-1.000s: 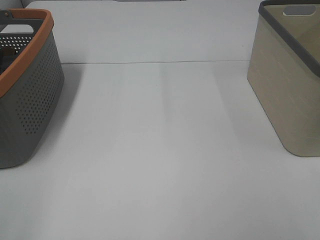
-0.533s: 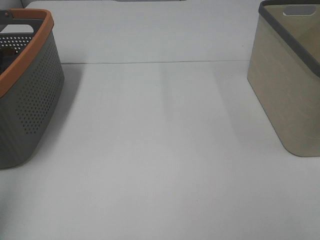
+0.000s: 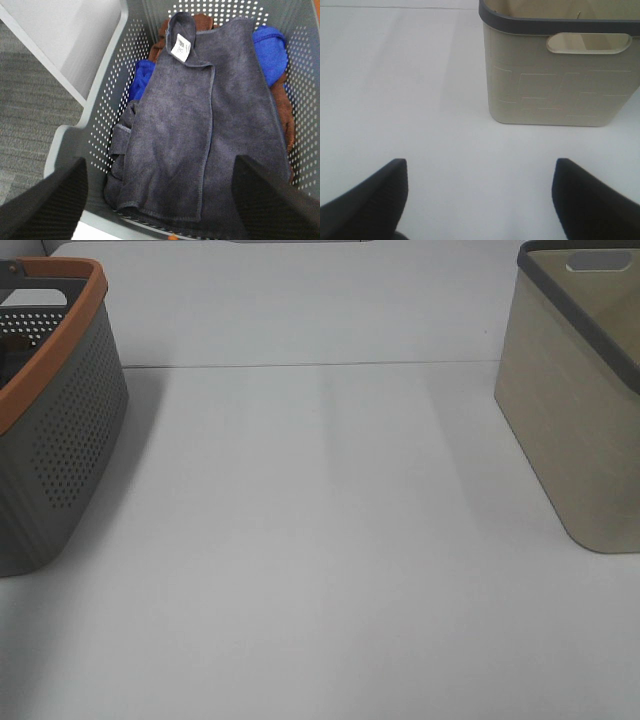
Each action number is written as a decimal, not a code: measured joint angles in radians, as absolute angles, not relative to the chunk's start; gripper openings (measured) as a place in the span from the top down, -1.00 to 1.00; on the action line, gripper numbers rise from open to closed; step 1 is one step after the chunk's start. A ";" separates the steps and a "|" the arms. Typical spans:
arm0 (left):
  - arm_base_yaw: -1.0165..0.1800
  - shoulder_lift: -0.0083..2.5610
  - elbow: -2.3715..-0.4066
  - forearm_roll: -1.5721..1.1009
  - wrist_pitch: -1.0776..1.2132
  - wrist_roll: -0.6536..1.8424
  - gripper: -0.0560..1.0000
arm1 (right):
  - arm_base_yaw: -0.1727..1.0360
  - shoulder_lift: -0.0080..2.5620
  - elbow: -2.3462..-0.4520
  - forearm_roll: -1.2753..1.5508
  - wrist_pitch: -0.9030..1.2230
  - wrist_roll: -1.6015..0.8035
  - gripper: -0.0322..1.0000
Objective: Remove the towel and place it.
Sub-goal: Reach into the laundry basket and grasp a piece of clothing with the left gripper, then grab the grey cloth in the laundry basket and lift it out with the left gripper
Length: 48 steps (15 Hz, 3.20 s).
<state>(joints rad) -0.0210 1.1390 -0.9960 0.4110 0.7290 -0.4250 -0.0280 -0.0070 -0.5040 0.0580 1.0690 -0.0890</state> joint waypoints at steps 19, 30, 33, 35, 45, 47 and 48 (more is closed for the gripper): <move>0.123 2.009 -1.733 0.276 0.834 -0.371 -0.53 | -0.028 -0.007 -0.504 0.066 1.069 -0.089 -0.52; 0.123 2.257 -1.934 0.224 0.806 -0.353 -0.47 | -0.028 -0.007 -0.504 0.066 1.069 -0.089 -0.52; 0.123 2.274 -1.937 0.216 0.762 -0.353 -0.38 | -0.028 -0.007 -0.504 0.066 1.069 -0.089 -0.52; 0.123 2.277 -1.939 0.205 0.745 -0.353 -0.16 | -0.028 -0.007 -0.504 0.066 1.069 -0.089 -0.52; 0.123 2.276 -1.939 0.177 0.735 -0.350 0.89 | -0.028 -0.007 -0.504 0.066 1.069 -0.089 -0.52; 0.123 2.254 -1.939 0.176 0.763 -0.350 0.89 | -0.028 -0.007 -0.504 0.066 1.069 -0.089 -0.52; 0.123 2.232 -1.939 0.176 0.782 -0.350 0.89 | -0.028 -0.007 -0.504 0.066 1.069 -0.089 -0.52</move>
<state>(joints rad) 0.1230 2.2320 -1.9390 0.1760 0.7820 -0.3500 -0.0280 -0.0070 -0.5040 0.0660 1.0690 -0.0890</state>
